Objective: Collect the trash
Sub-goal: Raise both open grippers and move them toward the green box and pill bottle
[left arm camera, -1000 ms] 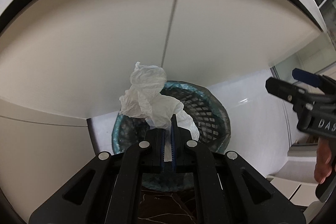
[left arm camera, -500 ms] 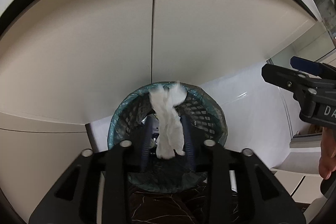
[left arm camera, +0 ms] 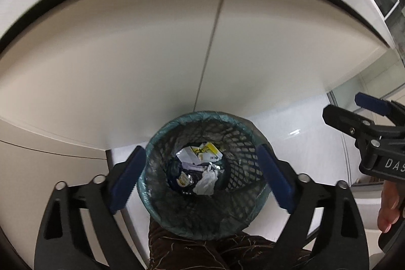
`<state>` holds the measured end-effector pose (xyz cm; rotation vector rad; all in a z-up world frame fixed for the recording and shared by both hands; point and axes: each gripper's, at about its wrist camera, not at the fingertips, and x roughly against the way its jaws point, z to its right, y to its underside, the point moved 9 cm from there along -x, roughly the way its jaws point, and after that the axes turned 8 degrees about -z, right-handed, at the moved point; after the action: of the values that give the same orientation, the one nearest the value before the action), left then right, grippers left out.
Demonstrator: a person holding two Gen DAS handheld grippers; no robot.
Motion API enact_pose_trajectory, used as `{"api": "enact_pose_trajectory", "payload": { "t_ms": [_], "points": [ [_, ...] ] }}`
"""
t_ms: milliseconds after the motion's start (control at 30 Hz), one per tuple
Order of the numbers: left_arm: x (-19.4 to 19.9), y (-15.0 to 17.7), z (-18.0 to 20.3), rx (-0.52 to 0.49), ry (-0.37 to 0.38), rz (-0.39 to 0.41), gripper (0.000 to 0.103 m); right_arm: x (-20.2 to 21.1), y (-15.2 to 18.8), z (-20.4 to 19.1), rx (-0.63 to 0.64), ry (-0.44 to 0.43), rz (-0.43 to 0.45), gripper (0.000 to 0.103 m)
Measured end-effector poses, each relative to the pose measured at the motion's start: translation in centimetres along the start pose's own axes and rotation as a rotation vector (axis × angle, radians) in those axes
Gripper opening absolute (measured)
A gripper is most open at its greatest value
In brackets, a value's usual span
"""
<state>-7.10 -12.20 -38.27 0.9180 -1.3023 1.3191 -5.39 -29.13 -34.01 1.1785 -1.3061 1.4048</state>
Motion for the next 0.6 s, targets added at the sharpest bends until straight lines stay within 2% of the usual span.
{"api": "enact_pose_trajectory", "payload": {
  "t_ms": [133,367,600],
  "points": [
    [2.1,-0.9,-1.1,0.017,-0.019,0.039,0.097,1.6,-0.9,-0.1,0.016,0.021,0.018,0.091],
    [7.7,-3.0,-3.3,0.075,-0.026,0.093,0.097,6.4,-3.8,-1.2,0.048,0.023,0.043,0.091],
    [13.4,-4.7,-5.8,0.158,-0.031,0.128,0.097,12.4,-6.6,-2.6,0.074,0.004,0.149,0.091]
  ]
}}
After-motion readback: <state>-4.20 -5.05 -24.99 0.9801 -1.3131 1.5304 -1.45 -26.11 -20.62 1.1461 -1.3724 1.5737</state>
